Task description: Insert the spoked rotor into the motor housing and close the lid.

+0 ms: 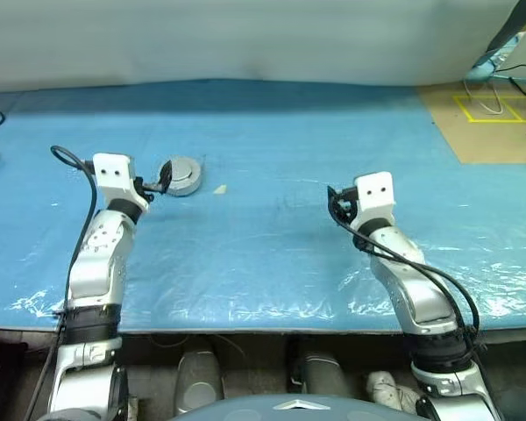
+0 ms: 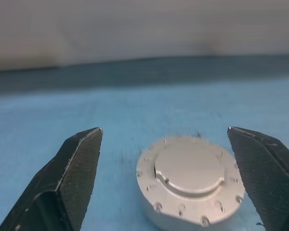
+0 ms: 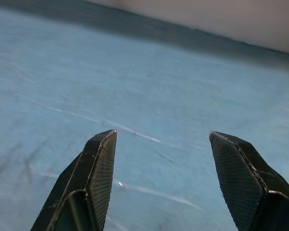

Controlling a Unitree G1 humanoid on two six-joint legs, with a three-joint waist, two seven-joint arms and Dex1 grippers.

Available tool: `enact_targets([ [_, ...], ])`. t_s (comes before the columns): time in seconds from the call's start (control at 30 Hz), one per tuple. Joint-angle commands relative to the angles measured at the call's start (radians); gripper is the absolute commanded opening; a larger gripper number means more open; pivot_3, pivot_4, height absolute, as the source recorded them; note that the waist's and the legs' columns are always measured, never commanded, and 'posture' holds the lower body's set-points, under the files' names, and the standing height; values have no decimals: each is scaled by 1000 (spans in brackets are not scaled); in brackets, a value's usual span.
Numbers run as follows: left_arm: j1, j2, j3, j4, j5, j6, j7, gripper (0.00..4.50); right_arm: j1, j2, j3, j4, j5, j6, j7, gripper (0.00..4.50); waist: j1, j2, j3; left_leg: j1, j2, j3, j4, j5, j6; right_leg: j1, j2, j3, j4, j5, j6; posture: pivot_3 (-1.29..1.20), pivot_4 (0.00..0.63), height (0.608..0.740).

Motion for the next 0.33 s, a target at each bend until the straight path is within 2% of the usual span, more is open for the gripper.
enact_targets([
  [0.03, 136, -4, -47, -136, 43, -19, -8, 4339, 51, 19, -34, -84, -43, 13, -33, 3234, -5, 0, 0, 0, 0, 1, -1, 0, 0, 0, 0, 1, 0, 0, 0, 0, 150, 740],
  [0.13, 206, -22, -66, -182, 32, -11, -21, 4339, 59, 34, -26, -92, -61, 18, -28, 3234, -8, 0, 0, 0, 0, 1, -2, 0, 0, 0, 1, 1, 0, 0, 0, 0, 150, 740],
  [0.33, 180, -52, -46, -145, 40, -31, 17, 4339, 0, 45, -34, -46, -85, 19, -9, 3234, -7, 0, 0, 3, -1, 2, 3, 0, 1, 0, 0, 3, 1, -3, 5, 0, 150, 740],
])
